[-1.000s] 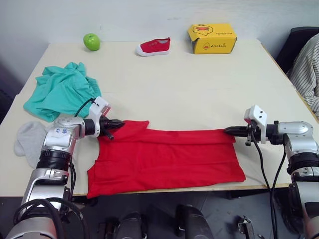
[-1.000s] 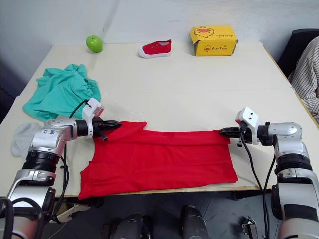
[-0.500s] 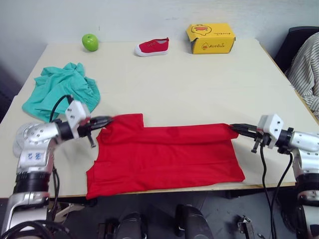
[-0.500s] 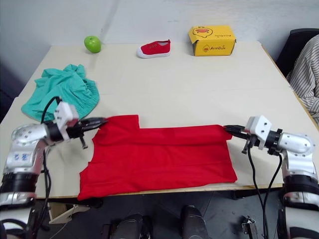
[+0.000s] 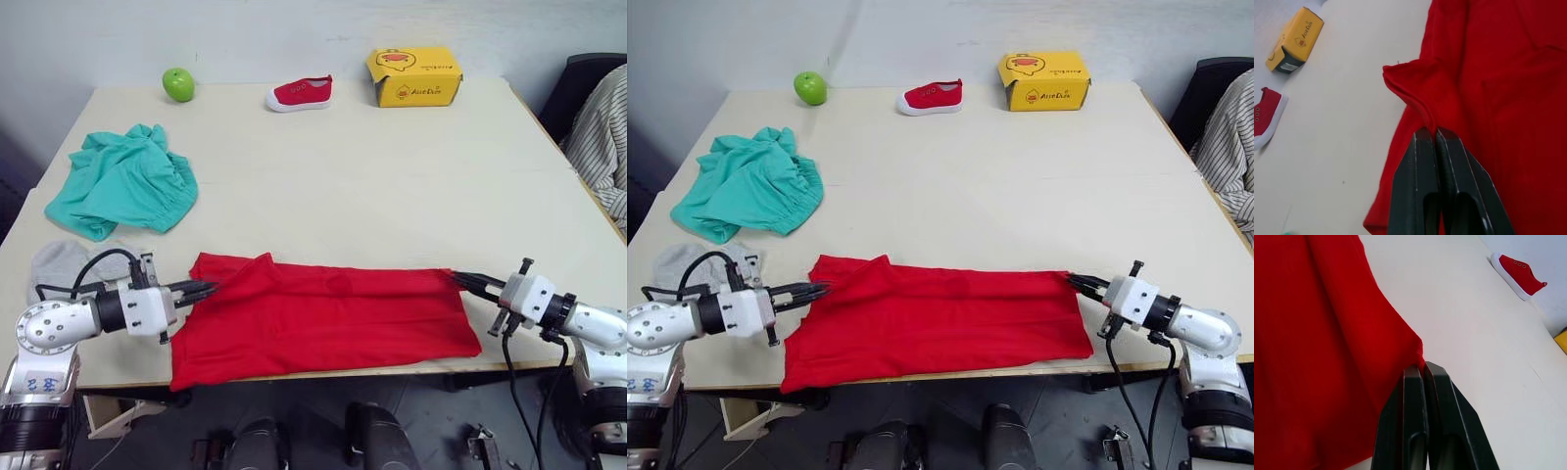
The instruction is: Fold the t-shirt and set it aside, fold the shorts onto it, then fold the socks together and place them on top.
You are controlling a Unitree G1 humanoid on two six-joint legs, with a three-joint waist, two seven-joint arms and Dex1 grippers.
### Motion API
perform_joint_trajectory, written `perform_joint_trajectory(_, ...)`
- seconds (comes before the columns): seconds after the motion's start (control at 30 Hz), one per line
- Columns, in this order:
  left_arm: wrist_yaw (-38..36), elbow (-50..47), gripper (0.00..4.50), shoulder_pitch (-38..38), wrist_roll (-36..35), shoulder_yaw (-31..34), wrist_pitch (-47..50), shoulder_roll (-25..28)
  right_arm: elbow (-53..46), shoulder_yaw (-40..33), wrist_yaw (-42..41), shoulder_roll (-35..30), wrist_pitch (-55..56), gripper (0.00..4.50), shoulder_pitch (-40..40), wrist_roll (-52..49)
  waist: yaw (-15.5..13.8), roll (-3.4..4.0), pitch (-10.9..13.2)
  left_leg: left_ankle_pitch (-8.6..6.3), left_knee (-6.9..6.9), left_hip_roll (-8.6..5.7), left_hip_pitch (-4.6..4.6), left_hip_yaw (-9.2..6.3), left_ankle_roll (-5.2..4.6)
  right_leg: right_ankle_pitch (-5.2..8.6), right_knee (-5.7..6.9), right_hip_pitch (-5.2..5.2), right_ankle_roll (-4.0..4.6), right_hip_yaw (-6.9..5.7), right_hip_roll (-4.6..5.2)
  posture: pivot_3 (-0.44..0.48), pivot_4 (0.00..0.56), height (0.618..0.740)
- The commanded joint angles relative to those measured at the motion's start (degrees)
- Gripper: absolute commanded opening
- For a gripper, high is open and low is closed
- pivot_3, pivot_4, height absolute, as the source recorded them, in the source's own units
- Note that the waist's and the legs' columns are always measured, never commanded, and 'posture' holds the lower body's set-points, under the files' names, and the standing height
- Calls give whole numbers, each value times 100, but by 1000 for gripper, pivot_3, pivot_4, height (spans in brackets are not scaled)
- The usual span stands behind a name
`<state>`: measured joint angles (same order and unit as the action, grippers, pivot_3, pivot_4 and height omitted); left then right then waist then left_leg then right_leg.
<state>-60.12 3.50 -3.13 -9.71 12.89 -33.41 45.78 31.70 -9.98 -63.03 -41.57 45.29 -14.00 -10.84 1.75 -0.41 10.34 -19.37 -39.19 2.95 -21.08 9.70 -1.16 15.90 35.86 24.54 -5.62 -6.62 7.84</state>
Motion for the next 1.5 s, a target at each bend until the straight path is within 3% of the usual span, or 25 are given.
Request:
perform_joint_trajectory(0.03, 93, -30, 0, 185, 148, 61, -579, 165, 49, -47, 256, -115, 466, 27, 110, 129, 1, 0, 0, 0, 0, 0, 0, 0, 0, 0, 0, 0, 0, 0, 1, 0, 150, 740)
perform_joint_trajectory(0.33, 593, 295, 0, 432, 797, 2, -1428, 324, 356, 136, 715, -213, 1441, 27, 337, 538, 1, 0, 0, -3, 0, -2, 1, 2, -5, 0, -2, 0, 0, -5, 9, 0, 150, 740)
perform_joint_trajectory(0.67, 931, 45, 0, 900, 630, 43, -1078, 446, 358, 233, 1154, -344, 1485, 27, 653, 449, 5, 0, 0, -6, 4, -1, 7, 9, -7, 1, -3, -1, 1, -4, 11, 0, 150, 740)
perform_joint_trajectory(0.8, 672, -608, 982, 1512, -488, 213, 549, 585, -123, 234, 806, -603, 921, 985, 1130, -139, -4, 0, 0, -11, 5, -2, 6, 9, -14, 1, -6, -2, 1, -5, 17, 0, 150, 740)
perform_joint_trajectory(0.97, 176, -1190, 2534, 2467, -1713, 915, 2541, 950, -652, -47, 481, -924, -82, 2700, 1644, -886, 0, 0, 0, -13, 3, 0, 10, 7, -17, 2, -4, -3, 2, -3, 19, 0, 150, 740)
perform_joint_trajectory(1.13, -230, -1443, 2545, 2815, -3113, 1922, 4508, 1181, -1642, -668, 299, -1193, -1844, 4491, 2158, -2011, -13, 0, 0, -17, 3, 5, 13, 4, -12, 5, -4, -5, 9, -5, 17, 0, 150, 740)
perform_joint_trajectory(1.23, 15, -1670, 2151, 2203, -3963, 2057, 5500, 1198, -2717, -907, 684, -1253, -3400, 4277, 1874, -2844, -16, 0, 0, -19, 3, 1, 13, -1, -13, 5, -1, -4, 9, -3, 23, 0, 150, 740)
perform_joint_trajectory(1.33, 897, -1923, 1338, 1184, -4313, 1720, 5914, 693, -3574, -607, 690, -1202, -4273, 3345, 1701, -2993, -38, 2, -3, -16, 2, -1, 7, -22, -9, 1, 2, -7, 16, 18, 42, 0, 150, 740)
perform_joint_trajectory(1.47, 1013, -2401, 14, 687, -3568, 702, 5794, 253, -4291, 218, 1081, -491, -4750, 1891, 1407, -2597, -55, -13, -20, -17, 7, 9, -3, -39, 18, 7, 6, -11, 30, 5, 15, 0, 150, 740)
perform_joint_trajectory(1.5, 1036, -2433, 0, 600, -3354, 467, 5713, 171, -4398, 386, 1212, -260, -4846, 1525, 1314, -2524, -55, -14, -20, -18, 7, 2, -4, -30, 23, 6, 8, -11, 30, -15, -21, 0, 150, 740)
